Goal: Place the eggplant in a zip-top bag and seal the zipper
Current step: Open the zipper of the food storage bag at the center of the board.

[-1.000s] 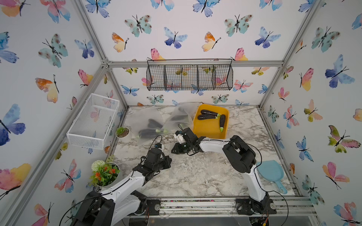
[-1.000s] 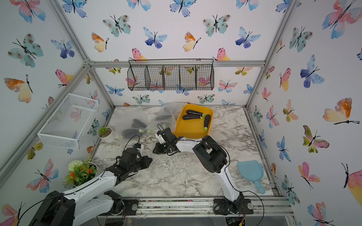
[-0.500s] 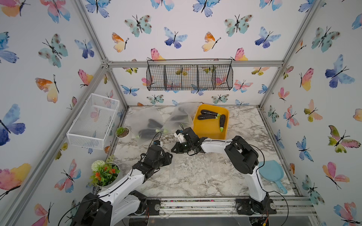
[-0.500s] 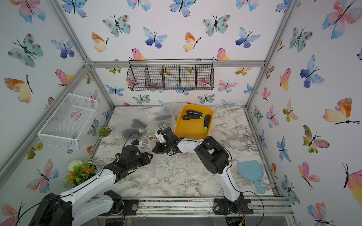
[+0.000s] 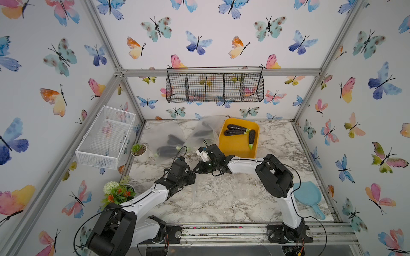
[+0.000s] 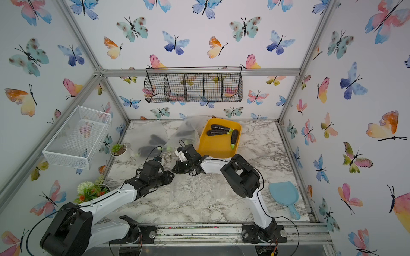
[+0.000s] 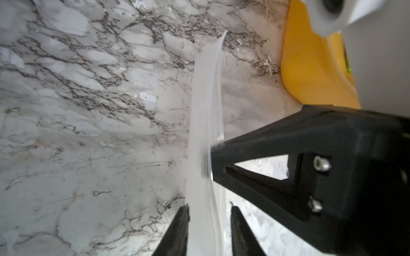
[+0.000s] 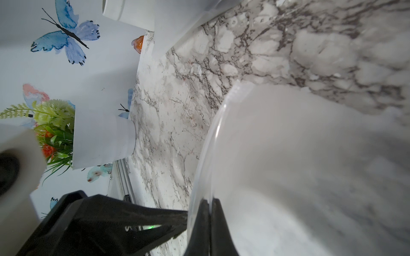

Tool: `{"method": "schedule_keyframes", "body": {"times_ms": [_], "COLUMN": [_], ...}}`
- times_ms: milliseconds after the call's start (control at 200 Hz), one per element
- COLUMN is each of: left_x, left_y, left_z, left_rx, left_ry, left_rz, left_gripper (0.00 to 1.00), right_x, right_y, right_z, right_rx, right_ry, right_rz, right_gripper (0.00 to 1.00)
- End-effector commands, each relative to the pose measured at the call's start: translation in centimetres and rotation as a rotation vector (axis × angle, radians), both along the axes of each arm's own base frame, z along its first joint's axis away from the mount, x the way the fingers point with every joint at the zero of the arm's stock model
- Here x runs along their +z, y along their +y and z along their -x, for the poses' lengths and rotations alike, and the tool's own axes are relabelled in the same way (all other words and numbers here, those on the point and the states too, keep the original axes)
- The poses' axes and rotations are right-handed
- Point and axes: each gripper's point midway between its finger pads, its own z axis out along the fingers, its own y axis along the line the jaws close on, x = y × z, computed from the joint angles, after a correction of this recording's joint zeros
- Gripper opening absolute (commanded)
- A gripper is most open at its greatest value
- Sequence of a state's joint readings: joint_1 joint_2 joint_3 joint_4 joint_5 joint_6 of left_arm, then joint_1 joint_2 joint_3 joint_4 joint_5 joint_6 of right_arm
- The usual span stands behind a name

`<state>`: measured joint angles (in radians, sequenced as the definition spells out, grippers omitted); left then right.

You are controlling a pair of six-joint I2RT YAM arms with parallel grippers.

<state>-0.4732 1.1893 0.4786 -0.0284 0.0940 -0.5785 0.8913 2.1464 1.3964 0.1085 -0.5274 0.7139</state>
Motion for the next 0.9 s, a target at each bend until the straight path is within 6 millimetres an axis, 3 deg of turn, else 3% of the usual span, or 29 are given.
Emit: {"method": "schedule_keyframes", "body": {"times_ms": [0,295,410,501,606,676,756,896], "left_x": [-0.3,-1.4,-1.3,-1.4,-1.1,1.3,6.0,14.3], "left_y": [0.6,1.9,2.1,2.0,1.2,1.1,2.2,4.4], "left_z": [0.0,0.2,0.1,0.1,0.2,-0.4,-1.6,-2.7], "left_rx": [-0.005,0.015,0.011,-0.014,-0.059,-0.063,-0.004,0.086], "left_ry": [0.0,0.028,0.027,0.038,0.039,-0.01,-0.13,-0.321], "left_rz": [-0.051,-0.142,-0.161,-0.192,-0.175,-0.171,-0.196,-0.25], "left_gripper": [0.29,0.26,0.35,0.35,0.15,0.06,0.0,0.0], "right_x": [2.3,2.8,2.8,3.1,4.5,6.1,8.5,14.3], "right_y": [0.2,0.0,-0.1,0.0,0.4,0.8,1.6,3.6], "right_z": [0.4,0.5,0.5,0.5,0.4,0.4,0.3,0.9], "right_rx": [0.016,0.019,0.02,0.025,0.036,0.058,0.09,0.171], "right_ry": [-0.035,-0.045,-0.049,-0.052,-0.069,-0.094,-0.138,-0.221], "right_rz": [-0.03,-0.028,-0.02,-0.029,-0.057,-0.084,-0.131,-0.263], "right_gripper": [0.04,0.04,0.04,0.04,0.04,0.04,0.04,0.04]}}
